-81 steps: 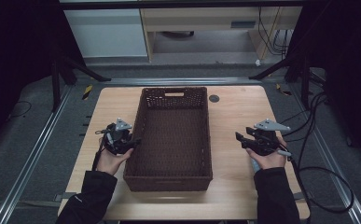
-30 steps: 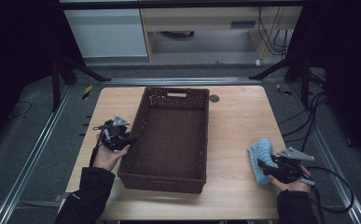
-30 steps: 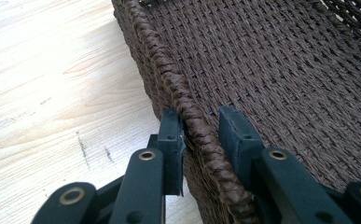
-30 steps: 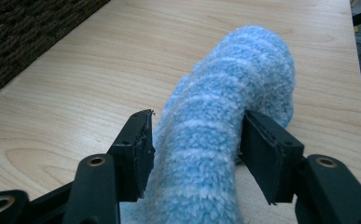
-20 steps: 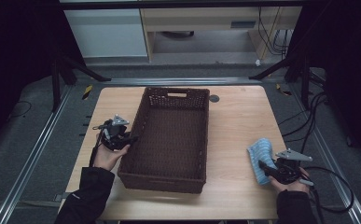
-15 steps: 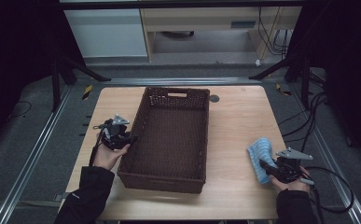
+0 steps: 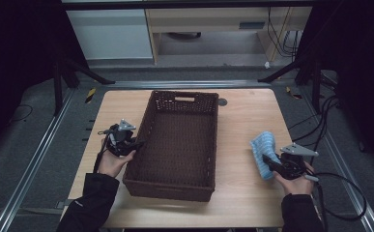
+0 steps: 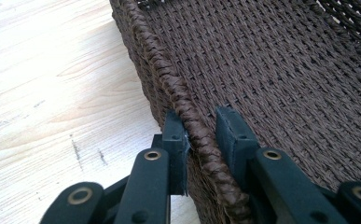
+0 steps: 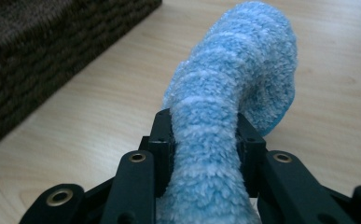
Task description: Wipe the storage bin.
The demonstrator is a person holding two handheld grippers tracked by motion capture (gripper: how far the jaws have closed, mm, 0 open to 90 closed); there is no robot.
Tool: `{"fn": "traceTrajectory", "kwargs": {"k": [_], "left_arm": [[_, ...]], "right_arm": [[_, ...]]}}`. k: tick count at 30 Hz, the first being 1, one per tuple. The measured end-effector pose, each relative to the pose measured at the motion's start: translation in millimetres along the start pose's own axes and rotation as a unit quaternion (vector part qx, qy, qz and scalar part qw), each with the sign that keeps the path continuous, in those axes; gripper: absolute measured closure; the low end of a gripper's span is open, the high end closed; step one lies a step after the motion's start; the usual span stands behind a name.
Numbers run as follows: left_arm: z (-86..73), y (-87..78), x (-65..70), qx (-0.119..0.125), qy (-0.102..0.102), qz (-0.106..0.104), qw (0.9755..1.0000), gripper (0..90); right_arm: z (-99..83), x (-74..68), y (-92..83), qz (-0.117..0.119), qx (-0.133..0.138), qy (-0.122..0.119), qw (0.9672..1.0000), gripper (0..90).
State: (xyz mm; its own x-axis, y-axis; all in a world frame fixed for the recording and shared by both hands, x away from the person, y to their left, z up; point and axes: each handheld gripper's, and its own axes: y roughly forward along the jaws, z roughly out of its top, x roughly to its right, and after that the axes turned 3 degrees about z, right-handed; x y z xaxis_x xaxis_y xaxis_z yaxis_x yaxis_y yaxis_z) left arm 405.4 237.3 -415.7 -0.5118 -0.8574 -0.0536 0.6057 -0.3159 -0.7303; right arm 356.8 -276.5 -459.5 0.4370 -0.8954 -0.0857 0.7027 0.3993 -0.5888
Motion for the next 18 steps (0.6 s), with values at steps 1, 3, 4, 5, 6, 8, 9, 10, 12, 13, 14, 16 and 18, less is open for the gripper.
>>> {"fn": "traceTrajectory", "kwargs": {"k": [1,3,4,5,6,8,9,10,12,13,14,16,18], "left_arm": [[0.1,-0.1,1.4,0.000,0.000,0.000,1.0000,73.9],[-0.1,-0.3,4.0,0.000,0.003,-0.001,1.0000,73.9],[-0.1,-0.2,4.9,0.000,0.003,-0.001,1.0000,73.9],[0.1,-0.3,5.7,-0.001,0.006,-0.001,1.0000,74.0],[0.2,-0.3,6.7,-0.001,0.007,-0.001,1.0000,73.9],[0.0,-0.1,7.7,0.000,0.007,-0.001,1.0000,74.0],[-0.1,-0.1,7.8,0.000,0.006,-0.001,1.0000,74.0],[-0.2,-0.1,7.7,0.000,0.007,-0.001,1.0000,74.0],[-0.2,0.0,7.5,0.000,0.008,0.000,1.0000,73.9],[-0.2,0.1,7.4,0.000,0.010,0.000,1.0000,73.9],[-0.3,0.2,7.1,0.000,0.010,0.000,0.9999,73.9],[-0.5,0.3,6.7,0.000,0.011,-0.001,0.9999,73.9],[-0.4,0.1,6.9,-0.001,0.013,-0.001,0.9999,74.1]], "right_arm": [[3.1,-1.2,2.6,0.003,0.001,-0.001,1.0000,66.9],[8.3,-3.3,8.3,0.009,0.003,-0.005,0.9999,66.8],[11.0,-4.1,11.7,0.009,0.002,-0.007,0.9999,66.9],[12.3,-4.1,13.7,0.008,0.003,-0.008,0.9999,66.9],[14.0,-3.5,16.2,0.007,0.002,-0.010,0.9999,66.9],[18.3,-1.6,21.4,0.004,0.003,-0.009,0.9999,67.0],[20.6,-0.2,24.0,0.003,0.004,-0.008,1.0000,67.0],[22.7,0.4,26.0,0.004,0.005,-0.005,1.0000,67.1],[29.9,0.8,32.4,0.002,0.008,-0.005,1.0000,67.1],[32.3,0.6,34.9,0.002,0.010,-0.006,0.9999,67.1],[35.5,-0.1,38.2,0.003,0.012,-0.006,0.9999,67.1],[40.8,-0.8,44.6,0.005,0.016,-0.006,0.9998,67.1],[45.9,-1.3,50.7,0.005,0.018,-0.006,0.9998,67.2]]}}
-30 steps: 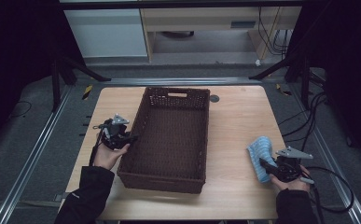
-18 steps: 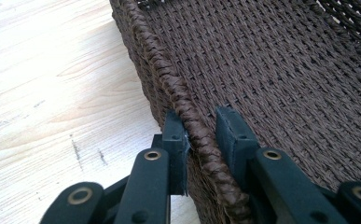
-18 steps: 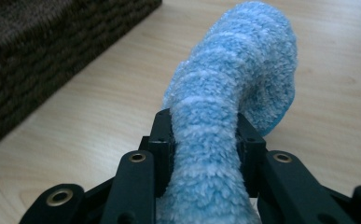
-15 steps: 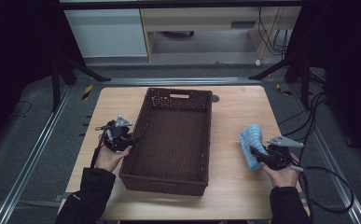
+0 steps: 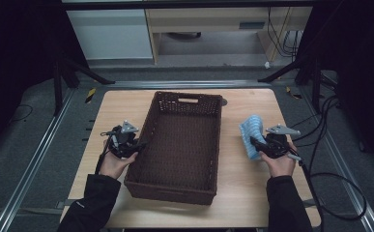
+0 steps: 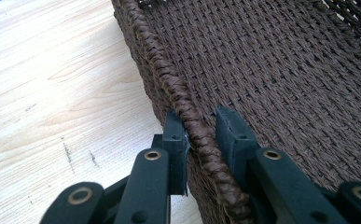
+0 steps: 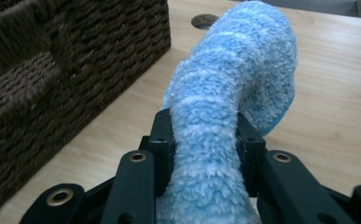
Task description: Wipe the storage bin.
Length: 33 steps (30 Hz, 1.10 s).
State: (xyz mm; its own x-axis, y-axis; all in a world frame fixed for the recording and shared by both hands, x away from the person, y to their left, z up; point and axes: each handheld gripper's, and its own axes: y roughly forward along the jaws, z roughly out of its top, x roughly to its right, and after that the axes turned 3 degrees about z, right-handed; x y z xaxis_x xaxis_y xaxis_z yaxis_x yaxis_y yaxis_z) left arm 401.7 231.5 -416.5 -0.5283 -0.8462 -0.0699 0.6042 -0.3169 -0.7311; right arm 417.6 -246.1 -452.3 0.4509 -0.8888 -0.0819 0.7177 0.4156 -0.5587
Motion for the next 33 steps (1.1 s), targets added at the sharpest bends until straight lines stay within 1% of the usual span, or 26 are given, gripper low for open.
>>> {"fn": "traceTrajectory", "kwargs": {"k": [3,9,10,11,14,19,22,24,26,28,30,33], "left_arm": [[-0.1,0.2,-0.4,0.002,-0.002,-0.003,1.0000,74.1],[0.3,0.4,1.6,0.003,-0.003,-0.006,1.0000,74.1],[0.6,0.5,2.6,0.002,-0.001,-0.006,1.0000,74.1],[0.9,0.6,3.2,0.002,0.000,-0.006,1.0000,74.1],[1.4,0.9,4.2,0.001,0.002,-0.007,1.0000,74.0],[2.3,0.8,5.2,-0.004,0.009,0.000,0.9999,73.9],[2.8,0.9,5.2,-0.005,0.011,0.001,0.9999,73.9],[2.7,1.3,4.5,-0.004,0.010,-0.001,0.9999,73.9],[2.8,1.6,3.9,-0.004,0.010,-0.002,0.9999,73.9],[3.0,1.7,3.7,-0.004,0.010,-0.002,0.9999,73.8],[3.2,1.7,4.2,-0.005,0.011,0.000,0.9999,73.9],[3.4,1.8,4.2,-0.005,0.011,0.000,0.9999,73.9]], "right_arm": [[6.4,0.3,5.5,0.000,0.004,-0.001,1.0000,67.2],[20.0,2.8,16.6,-0.002,0.015,0.008,0.9999,67.3],[21.7,2.8,19.2,-0.003,0.015,0.011,0.9998,67.3],[23.5,3.0,22.7,-0.004,0.018,0.009,0.9998,67.3],[27.5,2.3,31.3,-0.004,0.016,0.006,0.9998,67.4],[31.9,1.7,46.0,-0.005,0.017,0.008,0.9998,67.7],[31.8,0.1,59.0,-0.004,0.010,0.005,0.9999,67.9],[30.0,-1.8,68.0,0.000,0.006,0.001,1.0000,67.9],[26.8,-4.0,78.3,0.004,0.000,0.001,1.0000,68.1],[22.5,-5.2,87.7,0.007,-0.007,0.009,0.9999,68.1],[18.3,-7.3,96.3,0.009,-0.015,0.007,0.9998,68.6],[19.2,-11.8,100.8,0.018,-0.008,0.000,0.9998,69.3]]}}
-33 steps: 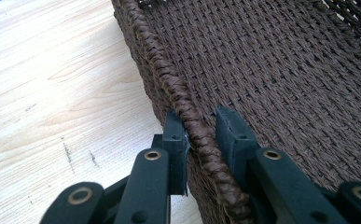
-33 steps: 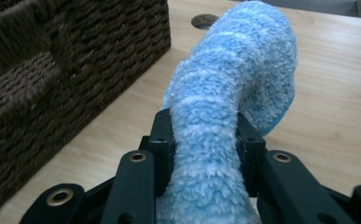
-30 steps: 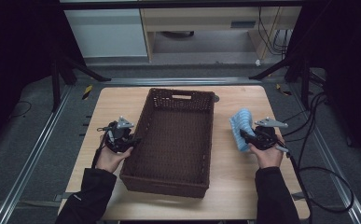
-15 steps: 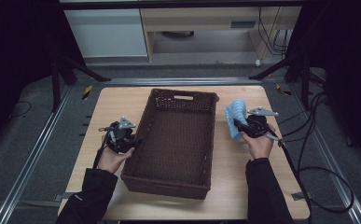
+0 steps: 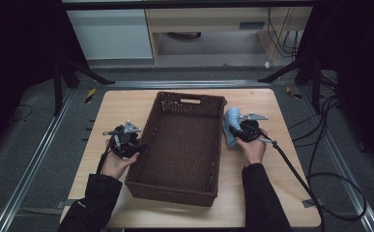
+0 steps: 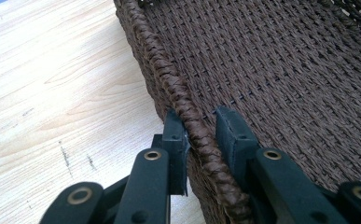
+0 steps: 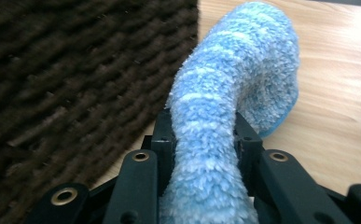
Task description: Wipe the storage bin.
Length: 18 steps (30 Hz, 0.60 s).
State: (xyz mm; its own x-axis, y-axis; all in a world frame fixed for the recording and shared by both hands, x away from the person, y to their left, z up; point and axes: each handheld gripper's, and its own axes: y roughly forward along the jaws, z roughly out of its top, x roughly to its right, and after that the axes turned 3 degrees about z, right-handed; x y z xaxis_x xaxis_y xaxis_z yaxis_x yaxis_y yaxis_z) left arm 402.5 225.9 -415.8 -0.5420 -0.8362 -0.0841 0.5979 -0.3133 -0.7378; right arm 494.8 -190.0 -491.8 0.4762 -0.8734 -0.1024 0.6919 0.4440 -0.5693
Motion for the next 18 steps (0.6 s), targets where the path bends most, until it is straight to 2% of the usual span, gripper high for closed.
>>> {"fn": "traceTrajectory", "kwargs": {"k": [2,5,12,14,18], "left_arm": [[0.0,0.0,0.2,0.000,0.000,0.001,1.0000,73.9],[0.0,-0.1,0.3,-0.001,0.001,0.002,1.0000,73.9],[0.2,0.0,0.6,-0.002,0.002,0.003,1.0000,73.9],[0.3,0.0,0.5,-0.002,0.001,0.003,1.0000,73.8],[0.3,0.0,0.6,-0.002,0.001,0.004,1.0000,73.9]], "right_arm": [[5.4,-3.9,0.9,0.007,-0.002,-0.010,0.9999,69.5],[17.0,-8.8,-2.2,0.016,0.012,-0.016,0.9997,69.8],[48.4,-9.0,-26.1,0.023,0.065,-0.018,0.9975,70.3],[50.3,-9.9,-27.0,0.021,0.057,-0.024,0.9979,70.2],[41.1,-11.6,-20.7,0.022,0.038,-0.033,0.9985,70.4]]}}
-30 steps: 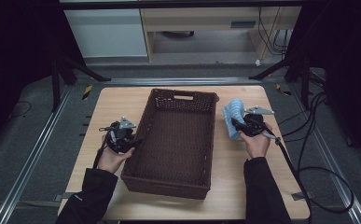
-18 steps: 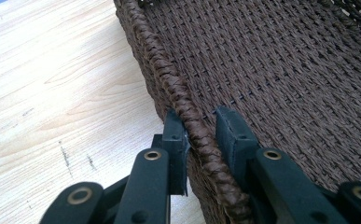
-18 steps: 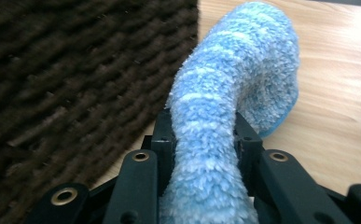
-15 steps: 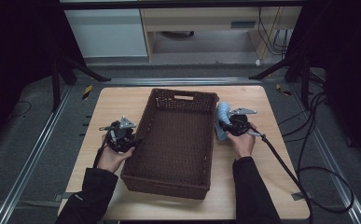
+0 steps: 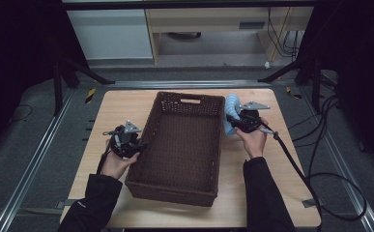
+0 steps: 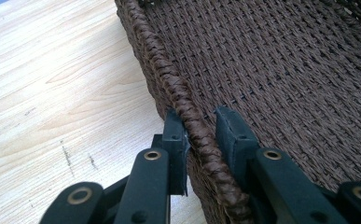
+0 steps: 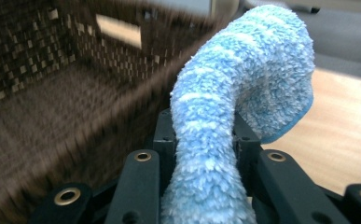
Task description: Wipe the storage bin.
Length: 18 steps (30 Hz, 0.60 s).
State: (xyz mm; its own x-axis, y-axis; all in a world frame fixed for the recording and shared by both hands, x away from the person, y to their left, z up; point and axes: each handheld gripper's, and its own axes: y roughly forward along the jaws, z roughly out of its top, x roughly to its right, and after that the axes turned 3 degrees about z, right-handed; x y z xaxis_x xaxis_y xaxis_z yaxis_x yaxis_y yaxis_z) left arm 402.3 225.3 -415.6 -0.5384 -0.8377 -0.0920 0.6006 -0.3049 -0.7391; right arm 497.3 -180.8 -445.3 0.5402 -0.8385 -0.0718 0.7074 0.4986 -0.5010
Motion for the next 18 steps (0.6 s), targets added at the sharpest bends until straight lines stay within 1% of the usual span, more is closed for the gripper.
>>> {"fn": "traceTrajectory", "kwargs": {"k": [3,4,6,7,8,10,12,15,16,18], "left_arm": [[0.1,0.3,0.0,0.001,0.000,0.001,1.0000,73.9],[0.3,0.4,-0.1,0.000,0.000,0.002,1.0000,73.9],[0.5,0.6,-0.1,0.001,0.000,0.003,1.0000,74.0],[0.6,0.7,-0.2,0.001,0.000,0.003,1.0000,74.0],[0.7,0.8,-0.4,0.000,0.000,0.003,1.0000,74.0],[1.0,1.1,-0.3,0.000,-0.001,0.003,1.0000,74.0],[1.2,1.3,-0.2,0.001,-0.001,0.004,1.0000,74.0],[1.5,1.8,0.0,0.001,-0.002,0.005,1.0000,74.0],[1.7,1.9,0.2,0.001,-0.001,0.006,1.0000,74.1],[2.1,2.1,0.7,0.001,-0.001,0.008,1.0000,74.0]], "right_arm": [[-14.7,0.5,7.5,-0.001,-0.026,-0.007,0.9996,70.5],[-18.1,1.1,9.3,-0.003,-0.034,-0.006,0.9994,70.5],[-28.8,4.2,14.7,-0.010,-0.057,-0.006,0.9983,70.5],[-32.8,4.8,17.2,-0.014,-0.072,-0.013,0.9973,70.5],[-35.6,4.7,18.8,-0.017,-0.077,-0.017,0.9967,70.5],[-37.6,4.0,18.4,-0.010,-0.070,-0.011,0.9974,70.5],[-33.4,2.7,15.2,0.000,-0.068,-0.014,0.9976,70.5],[-20.2,-0.8,4.8,0.010,-0.037,-0.020,0.9990,70.6],[-13.1,-2.4,-0.5,0.011,-0.023,-0.023,0.9994,70.7],[-1.5,-4.9,-8.1,0.010,-0.007,-0.030,0.9995,70.7]]}}
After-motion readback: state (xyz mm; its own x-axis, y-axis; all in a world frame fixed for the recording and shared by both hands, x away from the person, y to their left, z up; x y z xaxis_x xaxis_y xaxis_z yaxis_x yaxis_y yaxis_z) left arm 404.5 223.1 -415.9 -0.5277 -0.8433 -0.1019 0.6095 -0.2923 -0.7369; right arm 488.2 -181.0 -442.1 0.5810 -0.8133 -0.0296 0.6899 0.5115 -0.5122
